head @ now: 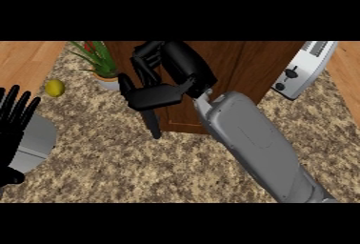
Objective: Pick up the wine, place it into the cabinet and close the cabinet
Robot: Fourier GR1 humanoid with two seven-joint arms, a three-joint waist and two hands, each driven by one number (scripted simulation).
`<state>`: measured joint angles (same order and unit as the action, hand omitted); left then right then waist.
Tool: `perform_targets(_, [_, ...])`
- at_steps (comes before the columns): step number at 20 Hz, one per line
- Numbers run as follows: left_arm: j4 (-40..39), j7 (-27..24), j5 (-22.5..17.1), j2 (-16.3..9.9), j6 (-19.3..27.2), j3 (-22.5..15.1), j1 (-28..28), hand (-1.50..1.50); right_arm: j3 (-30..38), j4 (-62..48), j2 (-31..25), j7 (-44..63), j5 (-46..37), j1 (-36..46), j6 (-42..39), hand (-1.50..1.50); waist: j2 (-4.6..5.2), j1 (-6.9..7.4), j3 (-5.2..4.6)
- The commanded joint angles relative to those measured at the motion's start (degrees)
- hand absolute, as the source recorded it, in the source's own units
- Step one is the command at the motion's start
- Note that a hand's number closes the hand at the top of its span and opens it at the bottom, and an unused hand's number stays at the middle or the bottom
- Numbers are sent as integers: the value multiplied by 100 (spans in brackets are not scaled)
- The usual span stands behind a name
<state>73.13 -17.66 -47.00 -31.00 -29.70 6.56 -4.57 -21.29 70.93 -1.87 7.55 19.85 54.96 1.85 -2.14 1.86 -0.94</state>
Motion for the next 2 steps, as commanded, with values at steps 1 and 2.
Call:
perform_targets(1, [-140, 77, -132, -212, -182, 177, -63, -150, 611, -811, -453, -10, -111, 150, 180, 150, 268, -72, 87])
perform_targets(2, [52, 80, -71, -154, -115, 92, 30, -150, 663, -921, -569, -119, -37, 48, -15, 150, 278, -15, 92])
